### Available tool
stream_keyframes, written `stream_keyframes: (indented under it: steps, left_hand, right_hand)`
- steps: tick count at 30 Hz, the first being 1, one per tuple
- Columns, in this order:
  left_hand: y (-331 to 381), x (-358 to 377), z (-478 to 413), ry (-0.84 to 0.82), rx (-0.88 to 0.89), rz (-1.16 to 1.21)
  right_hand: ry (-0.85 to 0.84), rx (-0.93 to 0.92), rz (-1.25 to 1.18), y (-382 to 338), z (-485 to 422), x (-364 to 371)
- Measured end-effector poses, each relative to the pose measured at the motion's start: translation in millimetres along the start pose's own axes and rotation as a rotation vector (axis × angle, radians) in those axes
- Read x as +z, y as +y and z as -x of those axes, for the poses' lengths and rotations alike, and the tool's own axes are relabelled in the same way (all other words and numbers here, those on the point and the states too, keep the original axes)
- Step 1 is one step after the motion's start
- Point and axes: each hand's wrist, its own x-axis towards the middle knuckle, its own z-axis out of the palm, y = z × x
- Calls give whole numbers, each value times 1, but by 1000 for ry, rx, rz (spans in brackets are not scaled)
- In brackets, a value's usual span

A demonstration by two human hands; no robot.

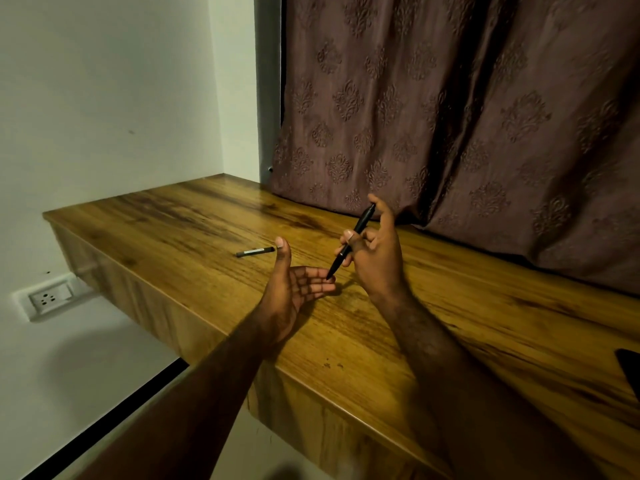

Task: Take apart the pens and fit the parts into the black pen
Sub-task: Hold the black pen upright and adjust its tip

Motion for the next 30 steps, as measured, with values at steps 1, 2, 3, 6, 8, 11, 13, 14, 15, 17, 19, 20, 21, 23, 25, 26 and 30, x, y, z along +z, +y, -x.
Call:
stream_keyframes:
  steps: [1, 2, 3, 6, 8, 11, 13, 14, 15, 17, 19, 20, 21, 23, 25, 26, 30]
  left_hand:
    - [0, 0, 0, 1, 0, -3]
    - [0, 0, 0, 2, -2, -6]
    - [0, 0, 0, 4, -5, -6]
    - [0, -1, 0, 9, -8, -2]
    - [0, 0, 0, 8, -10, -4]
    - [1, 1, 1, 7, -16, 3]
    - [0, 0, 0, 6, -18, 8]
    - [0, 0, 0, 7, -18, 7]
    - [0, 0, 0, 7, -18, 4]
    - [0, 0, 0, 7, -18, -6]
    - [1, 0, 1, 5, -15, -13]
    - [1, -1, 1, 4, -15, -13]
    - [1, -1, 1, 3, -16, -11]
    - [1, -1, 1, 0, -17, -12]
    - [1, -1, 1, -2, -13, -22]
    - [1, -1, 1, -4, -10, -26]
    - [-1, -2, 1, -8, -4, -8]
  right_hand:
    - [0, -2, 2, -1, 0, -1]
    - [8, -3, 3, -1, 0, -1]
    - [18, -3, 1, -1, -1, -2]
    - [10, 15, -12, -1, 0, 1]
    - [-7, 12, -7, -1, 1, 1]
    - [-3, 1, -4, 0, 0, 0]
    - [5, 6, -4, 0, 0, 1]
    - [6, 6, -2, 0, 0, 1]
    - [4, 2, 4, 1, 1, 1]
    - [4, -12, 19, 0, 1, 0]
    - [24, -20, 29, 1, -1, -2]
    - [30, -18, 29, 1, -1, -1]
    - [28, -14, 26, 2, -1, -1]
    - [9, -14, 22, 2, -1, 1]
    - [-10, -30, 32, 1, 1, 1]
    - [-12, -39, 39, 0, 1, 0]
    - [-15, -40, 42, -4, 2, 1]
